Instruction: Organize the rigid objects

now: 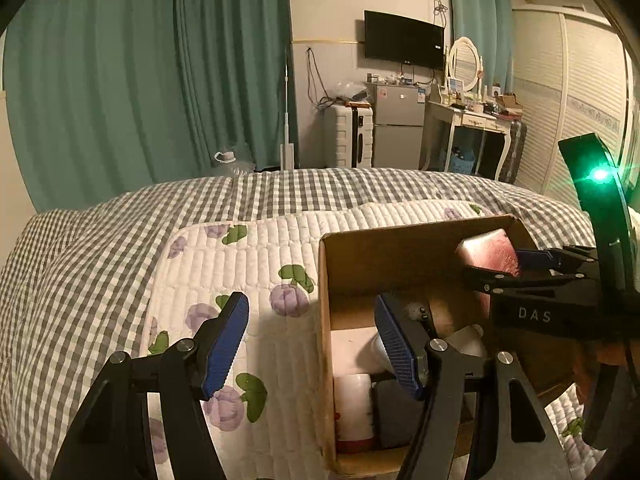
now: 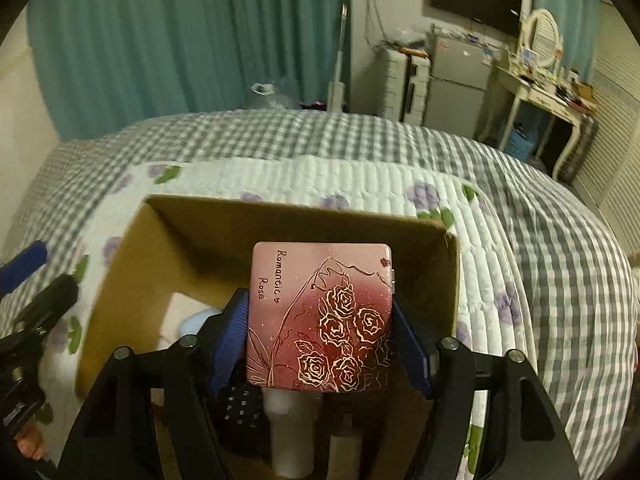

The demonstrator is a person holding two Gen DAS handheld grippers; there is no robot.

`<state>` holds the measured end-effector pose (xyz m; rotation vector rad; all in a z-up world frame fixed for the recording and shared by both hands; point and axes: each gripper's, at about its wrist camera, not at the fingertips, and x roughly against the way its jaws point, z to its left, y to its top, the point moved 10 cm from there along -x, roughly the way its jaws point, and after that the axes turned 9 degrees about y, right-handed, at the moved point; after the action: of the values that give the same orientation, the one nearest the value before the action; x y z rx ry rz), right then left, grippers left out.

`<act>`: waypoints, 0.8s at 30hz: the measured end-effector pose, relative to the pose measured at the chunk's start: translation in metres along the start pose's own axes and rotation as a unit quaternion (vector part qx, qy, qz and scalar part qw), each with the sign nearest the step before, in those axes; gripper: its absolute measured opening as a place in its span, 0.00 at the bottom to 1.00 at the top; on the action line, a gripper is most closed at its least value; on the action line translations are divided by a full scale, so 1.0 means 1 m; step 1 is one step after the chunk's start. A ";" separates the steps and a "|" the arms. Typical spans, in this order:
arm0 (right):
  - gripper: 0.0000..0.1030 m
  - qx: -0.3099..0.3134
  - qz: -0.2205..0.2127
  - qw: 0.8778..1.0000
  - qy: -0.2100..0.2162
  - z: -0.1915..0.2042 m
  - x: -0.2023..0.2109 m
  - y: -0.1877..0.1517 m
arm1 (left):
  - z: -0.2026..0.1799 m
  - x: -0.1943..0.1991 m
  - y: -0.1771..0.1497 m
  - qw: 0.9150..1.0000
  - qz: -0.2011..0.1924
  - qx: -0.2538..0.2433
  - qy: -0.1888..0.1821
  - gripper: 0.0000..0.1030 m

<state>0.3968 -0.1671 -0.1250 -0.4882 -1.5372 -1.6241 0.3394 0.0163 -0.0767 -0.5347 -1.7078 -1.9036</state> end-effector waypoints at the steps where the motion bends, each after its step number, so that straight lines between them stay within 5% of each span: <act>1: 0.73 -0.001 -0.007 1.000 0.004 0.001 0.002 0.001 | 0.000 -0.001 -0.001 1.000 0.001 0.001 -0.002 0.66; 8: 0.73 0.005 -0.058 0.998 -0.011 0.011 0.067 0.014 | 0.000 0.028 0.008 1.000 -0.009 0.006 -0.007 0.66; 17: 0.78 0.026 -0.156 0.987 -0.035 0.041 0.236 0.031 | 0.004 0.155 0.058 0.995 -0.097 0.006 -0.015 0.66; 22: 0.82 0.025 -0.205 0.977 -0.051 0.057 0.311 0.007 | 0.015 0.219 0.062 0.990 -0.142 0.008 -0.017 0.66; 24: 0.87 0.027 -0.222 0.973 -0.049 0.066 0.328 -0.012 | 0.020 0.241 0.053 0.986 -0.163 0.008 -0.021 0.77</act>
<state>0.1797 -0.2028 0.1278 -0.2024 -1.8567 -1.9063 0.1820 0.0038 0.1134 -0.3031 -1.9324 -2.1104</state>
